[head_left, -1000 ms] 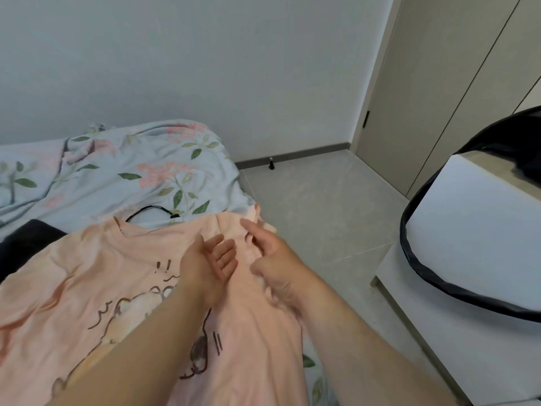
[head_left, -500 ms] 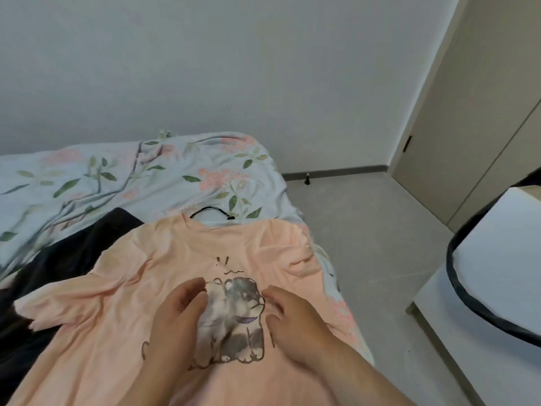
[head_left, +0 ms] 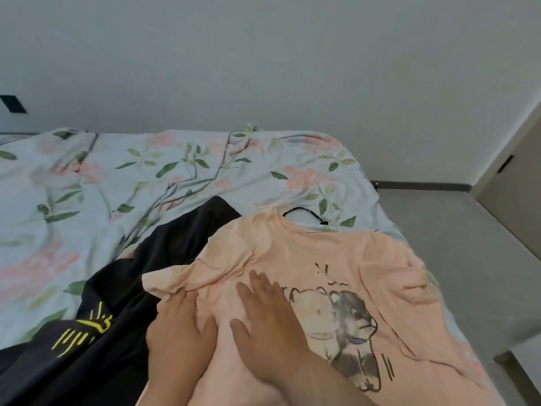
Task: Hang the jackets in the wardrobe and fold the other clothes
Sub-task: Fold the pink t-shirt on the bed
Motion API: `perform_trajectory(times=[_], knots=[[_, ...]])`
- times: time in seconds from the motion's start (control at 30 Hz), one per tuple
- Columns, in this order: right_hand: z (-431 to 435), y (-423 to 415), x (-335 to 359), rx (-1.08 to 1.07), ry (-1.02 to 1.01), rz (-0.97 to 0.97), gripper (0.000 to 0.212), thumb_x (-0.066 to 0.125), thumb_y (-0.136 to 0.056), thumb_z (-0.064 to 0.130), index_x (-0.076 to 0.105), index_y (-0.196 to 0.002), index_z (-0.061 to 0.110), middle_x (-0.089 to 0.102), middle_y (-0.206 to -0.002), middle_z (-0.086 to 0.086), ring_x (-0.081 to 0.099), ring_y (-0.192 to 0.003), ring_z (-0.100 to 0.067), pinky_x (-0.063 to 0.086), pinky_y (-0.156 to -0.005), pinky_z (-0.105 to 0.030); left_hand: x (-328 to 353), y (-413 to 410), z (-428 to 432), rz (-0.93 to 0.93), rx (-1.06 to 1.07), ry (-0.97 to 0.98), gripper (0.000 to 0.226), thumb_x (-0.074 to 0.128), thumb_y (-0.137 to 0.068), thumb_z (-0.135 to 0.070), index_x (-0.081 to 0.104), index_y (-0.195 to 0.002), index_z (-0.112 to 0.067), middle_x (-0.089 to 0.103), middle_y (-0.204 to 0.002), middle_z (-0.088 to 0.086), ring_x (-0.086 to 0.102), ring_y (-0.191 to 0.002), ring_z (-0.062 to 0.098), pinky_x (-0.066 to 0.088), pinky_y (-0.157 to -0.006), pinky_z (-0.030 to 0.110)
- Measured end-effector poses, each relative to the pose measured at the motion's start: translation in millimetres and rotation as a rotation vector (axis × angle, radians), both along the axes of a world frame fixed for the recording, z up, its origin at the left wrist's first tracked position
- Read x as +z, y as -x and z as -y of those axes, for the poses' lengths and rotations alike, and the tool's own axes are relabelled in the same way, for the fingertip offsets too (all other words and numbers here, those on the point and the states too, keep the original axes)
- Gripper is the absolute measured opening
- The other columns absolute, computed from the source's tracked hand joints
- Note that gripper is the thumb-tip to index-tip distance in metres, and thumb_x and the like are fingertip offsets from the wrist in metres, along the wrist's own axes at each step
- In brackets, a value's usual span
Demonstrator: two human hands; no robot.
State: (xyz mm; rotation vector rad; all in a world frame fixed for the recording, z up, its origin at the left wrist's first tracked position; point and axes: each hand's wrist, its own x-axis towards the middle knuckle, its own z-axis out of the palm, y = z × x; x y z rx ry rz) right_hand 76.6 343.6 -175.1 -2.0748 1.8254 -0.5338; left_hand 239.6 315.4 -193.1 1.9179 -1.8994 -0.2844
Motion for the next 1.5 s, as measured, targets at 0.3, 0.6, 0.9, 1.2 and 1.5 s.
perform_trajectory(times=[0.3,0.6,0.9,1.2,1.5], knots=[[31.7,-42.0,-40.5,-0.241,-0.039,-0.076,0.072,0.019,-0.094,0.053,0.002,-0.158,0.025,-0.006,-0.166,0.007,-0.010,-0.150,-0.006,-0.014,-0.116,-0.025,28.7,-39.3,39.4,-0.458,0.271,-0.057,0.086,0.068,-0.078,-0.041,0.025,-0.151,-0.025,0.041,-0.146,0.004,0.052,-0.123,0.024,0.041,-0.088,0.038],[31.2,-41.6,-36.9,-0.241,-0.021,-0.106,0.074,0.017,-0.091,0.054,0.003,-0.158,0.026,-0.002,-0.166,0.006,-0.004,-0.150,-0.006,-0.005,-0.120,-0.025,68.3,-64.4,114.8,-0.244,0.089,-0.289,0.019,0.059,-0.070,-0.032,0.057,-0.060,-0.016,0.060,-0.050,-0.006,0.057,-0.054,0.020,0.045,-0.054,0.028],[27.2,-40.4,-37.0,-0.249,-0.021,-0.054,0.070,0.023,-0.095,0.053,0.006,-0.158,0.029,-0.003,-0.165,0.011,-0.007,-0.149,-0.001,-0.006,-0.119,-0.023,33.2,-87.0,151.3,-0.998,0.309,-0.554,0.024,0.070,-0.086,-0.006,0.063,-0.106,0.006,0.066,-0.109,0.030,0.065,-0.091,0.036,0.054,-0.083,0.047],[31.4,-39.6,-38.7,-0.241,-0.061,0.021,0.074,0.024,-0.090,0.057,0.016,-0.156,0.027,0.003,-0.164,0.012,-0.002,-0.149,-0.001,-0.004,-0.119,-0.022,16.8,-81.2,127.4,-0.763,0.124,-0.581,0.020,0.070,-0.077,-0.017,0.071,-0.096,-0.013,0.076,-0.086,0.009,0.071,-0.088,0.030,0.056,-0.087,0.051],[19.5,-17.2,31.6,-0.345,-0.310,0.657,0.077,0.049,-0.080,0.053,0.025,-0.152,0.038,0.031,-0.156,0.011,0.029,-0.143,-0.007,0.025,-0.118,-0.035,49.3,-93.1,122.4,-1.113,0.216,-0.610,0.049,0.058,-0.095,-0.002,0.040,-0.141,-0.005,0.063,-0.108,0.020,0.064,-0.079,0.028,0.054,-0.058,0.038]])
